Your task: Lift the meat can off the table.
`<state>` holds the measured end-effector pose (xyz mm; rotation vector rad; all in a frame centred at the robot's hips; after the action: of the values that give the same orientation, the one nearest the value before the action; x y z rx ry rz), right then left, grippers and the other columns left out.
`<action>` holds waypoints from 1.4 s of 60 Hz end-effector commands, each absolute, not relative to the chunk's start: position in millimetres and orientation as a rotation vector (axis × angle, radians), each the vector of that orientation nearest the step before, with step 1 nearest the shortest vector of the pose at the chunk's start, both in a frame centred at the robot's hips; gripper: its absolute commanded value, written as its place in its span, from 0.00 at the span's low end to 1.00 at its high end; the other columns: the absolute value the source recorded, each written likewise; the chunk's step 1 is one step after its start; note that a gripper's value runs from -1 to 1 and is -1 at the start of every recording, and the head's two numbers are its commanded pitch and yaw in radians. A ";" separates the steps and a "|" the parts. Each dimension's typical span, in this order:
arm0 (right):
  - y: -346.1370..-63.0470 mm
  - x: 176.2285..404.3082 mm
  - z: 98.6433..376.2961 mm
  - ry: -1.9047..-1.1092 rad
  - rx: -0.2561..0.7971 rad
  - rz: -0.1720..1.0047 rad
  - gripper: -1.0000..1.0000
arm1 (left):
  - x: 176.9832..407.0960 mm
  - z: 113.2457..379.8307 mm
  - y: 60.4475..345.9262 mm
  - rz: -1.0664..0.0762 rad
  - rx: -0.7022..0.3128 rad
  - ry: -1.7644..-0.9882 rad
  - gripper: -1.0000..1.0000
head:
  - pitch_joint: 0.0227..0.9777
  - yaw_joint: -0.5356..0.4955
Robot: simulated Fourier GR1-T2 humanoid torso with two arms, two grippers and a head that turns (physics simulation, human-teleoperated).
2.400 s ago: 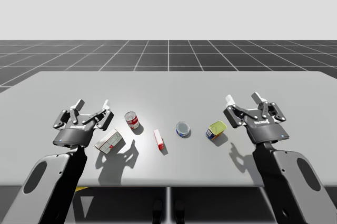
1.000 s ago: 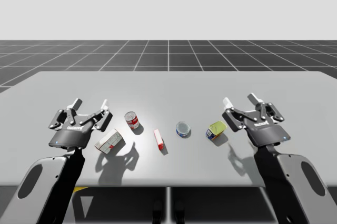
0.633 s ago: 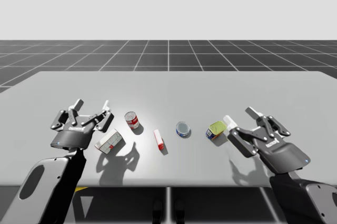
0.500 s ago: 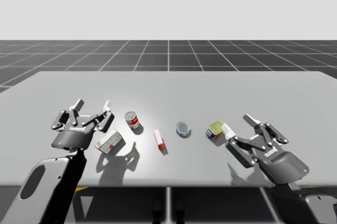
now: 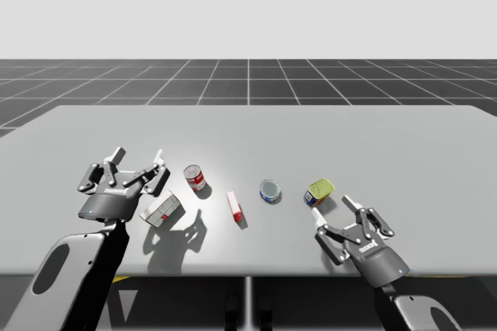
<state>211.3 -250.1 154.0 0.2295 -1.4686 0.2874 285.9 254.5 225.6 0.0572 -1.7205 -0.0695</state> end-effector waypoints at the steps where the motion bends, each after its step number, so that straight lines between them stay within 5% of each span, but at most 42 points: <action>1: -250.6 221.0 131.2 -1.450 0.191 0.280 0.00 | 285.6 225.2 253.5 -0.071 0.058 -1.721 0.00 | 0.84 0.18; 43: -241.5 280.4 117.5 -1.360 0.112 0.296 0.00 | 282.8 227.9 254.1 -0.066 0.060 -1.731 0.00 | 0.84 0.18; 58: -237.4 285.0 113.1 -1.340 0.111 0.320 0.00 | 283.1 227.6 253.9 -0.069 0.061 -1.732 0.00 | 0.82 0.17; 60: -237.7 283.0 112.4 -1.343 0.096 0.343 0.11 | 283.0 227.6 254.0 -0.069 0.060 -1.732 0.00 | 0.81 0.17; 62: -237.3 281.6 111.4 -1.353 0.081 0.320 0.81 | 283.1 227.7 253.8 -0.069 0.061 -1.732 0.00 | 0.79 0.17; 65: -237.7 281.4 110.8 -1.340 0.099 0.328 0.97 | 283.0 227.7 253.8 -0.069 0.061 -1.733 0.00 | 0.77 0.17; 84: -239.4 281.1 109.3 -1.332 0.124 0.318 0.95 | 283.0 227.3 253.2 -0.073 0.066 -1.735 0.00 | 0.49 0.15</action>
<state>282.6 -242.6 122.0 0.1668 -1.3595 0.3925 282.9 253.7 227.6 0.0645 -1.7339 -0.0709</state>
